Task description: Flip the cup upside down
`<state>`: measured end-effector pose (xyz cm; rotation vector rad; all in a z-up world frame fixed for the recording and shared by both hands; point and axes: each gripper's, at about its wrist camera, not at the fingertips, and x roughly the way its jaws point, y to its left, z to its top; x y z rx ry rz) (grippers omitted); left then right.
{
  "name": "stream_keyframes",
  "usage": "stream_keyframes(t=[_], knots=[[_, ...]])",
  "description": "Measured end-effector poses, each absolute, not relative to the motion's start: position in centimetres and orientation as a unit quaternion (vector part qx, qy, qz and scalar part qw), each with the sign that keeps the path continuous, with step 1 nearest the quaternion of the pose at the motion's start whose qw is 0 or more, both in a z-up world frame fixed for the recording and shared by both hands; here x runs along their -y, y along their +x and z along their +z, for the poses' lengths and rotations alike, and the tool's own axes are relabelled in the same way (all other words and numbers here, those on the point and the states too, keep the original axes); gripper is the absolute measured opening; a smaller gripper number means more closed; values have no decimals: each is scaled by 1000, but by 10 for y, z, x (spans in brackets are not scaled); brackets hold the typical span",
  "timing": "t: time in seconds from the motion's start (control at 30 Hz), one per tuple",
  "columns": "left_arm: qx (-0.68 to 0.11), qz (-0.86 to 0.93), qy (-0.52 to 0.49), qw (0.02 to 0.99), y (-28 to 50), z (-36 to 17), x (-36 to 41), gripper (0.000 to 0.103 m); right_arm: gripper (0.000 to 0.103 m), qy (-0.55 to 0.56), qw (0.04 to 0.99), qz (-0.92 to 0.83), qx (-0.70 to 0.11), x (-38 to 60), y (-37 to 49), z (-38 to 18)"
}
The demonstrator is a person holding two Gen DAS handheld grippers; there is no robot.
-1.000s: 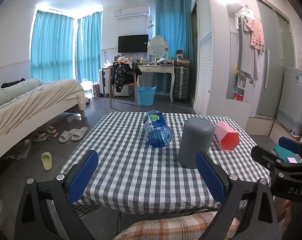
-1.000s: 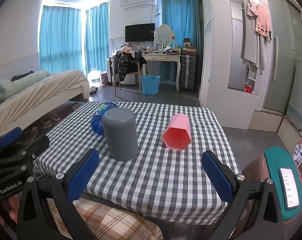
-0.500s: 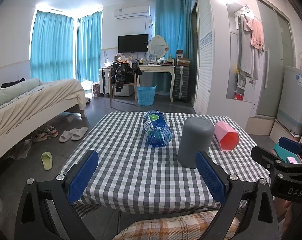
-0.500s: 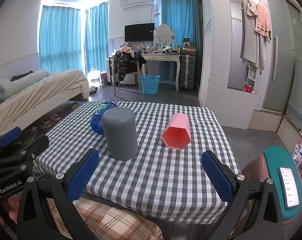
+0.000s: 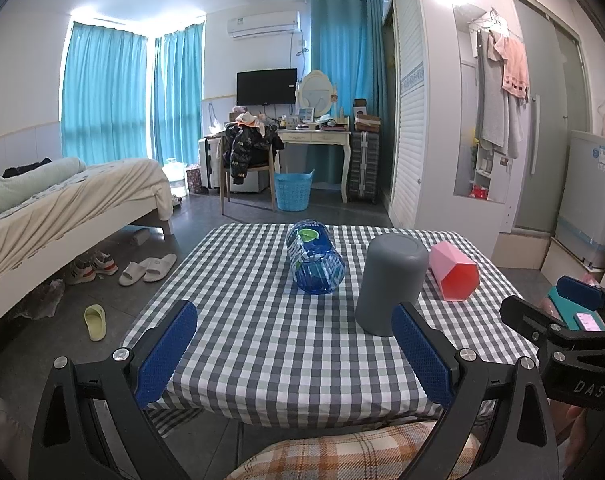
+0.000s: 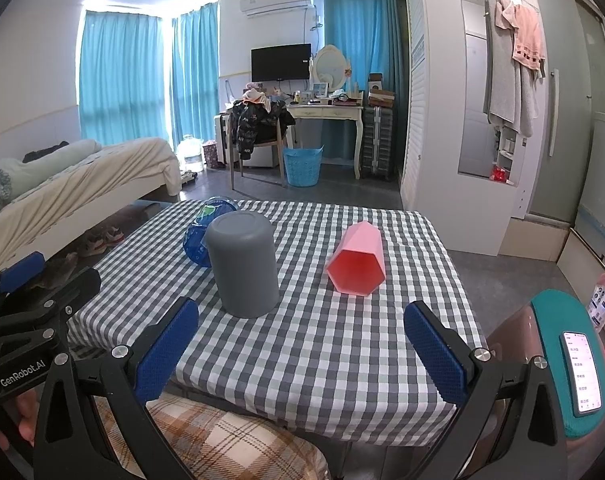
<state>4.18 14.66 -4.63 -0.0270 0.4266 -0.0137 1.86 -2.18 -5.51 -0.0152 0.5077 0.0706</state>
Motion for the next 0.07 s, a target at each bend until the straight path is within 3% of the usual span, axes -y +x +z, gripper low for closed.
stream_keyframes(t=[0.07], knots=[[-212, -8, -14, 977, 41, -47, -147, 101, 103, -7, 967, 36, -252, 21, 19, -55]])
